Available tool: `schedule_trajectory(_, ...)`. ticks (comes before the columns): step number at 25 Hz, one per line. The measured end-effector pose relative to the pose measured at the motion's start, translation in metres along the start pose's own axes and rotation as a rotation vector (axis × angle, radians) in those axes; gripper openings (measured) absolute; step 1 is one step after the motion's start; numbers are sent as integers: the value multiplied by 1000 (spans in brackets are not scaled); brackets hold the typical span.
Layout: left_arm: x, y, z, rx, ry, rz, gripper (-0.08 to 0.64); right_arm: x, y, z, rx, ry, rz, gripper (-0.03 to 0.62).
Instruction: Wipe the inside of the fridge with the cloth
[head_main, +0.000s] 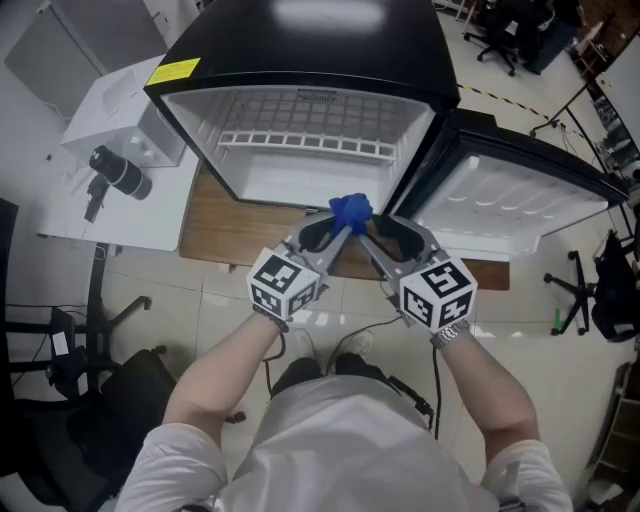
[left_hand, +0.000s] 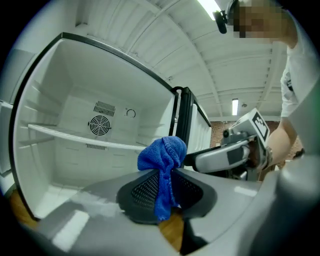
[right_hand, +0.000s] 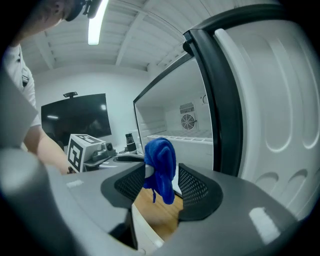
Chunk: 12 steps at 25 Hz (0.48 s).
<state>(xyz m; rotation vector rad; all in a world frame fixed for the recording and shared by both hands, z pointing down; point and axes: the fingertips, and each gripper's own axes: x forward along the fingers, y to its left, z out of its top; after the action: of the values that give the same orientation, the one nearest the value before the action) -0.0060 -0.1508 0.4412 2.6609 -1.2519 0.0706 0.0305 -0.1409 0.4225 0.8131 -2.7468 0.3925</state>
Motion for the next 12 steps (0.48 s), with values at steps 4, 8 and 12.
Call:
schedule_trajectory(4, -16, -11, 6, 47, 12, -79, 69, 4, 15, 1, 95, -3, 71, 212)
schedule_trajectory(8, -27, -14, 10, 78, 13, -120, 69, 9, 29, 3, 159, -11, 96, 219)
schedule_trajectory(12, -36, -16, 9, 96, 18, -160, 70, 10, 41, 3, 209, -20, 94, 225)
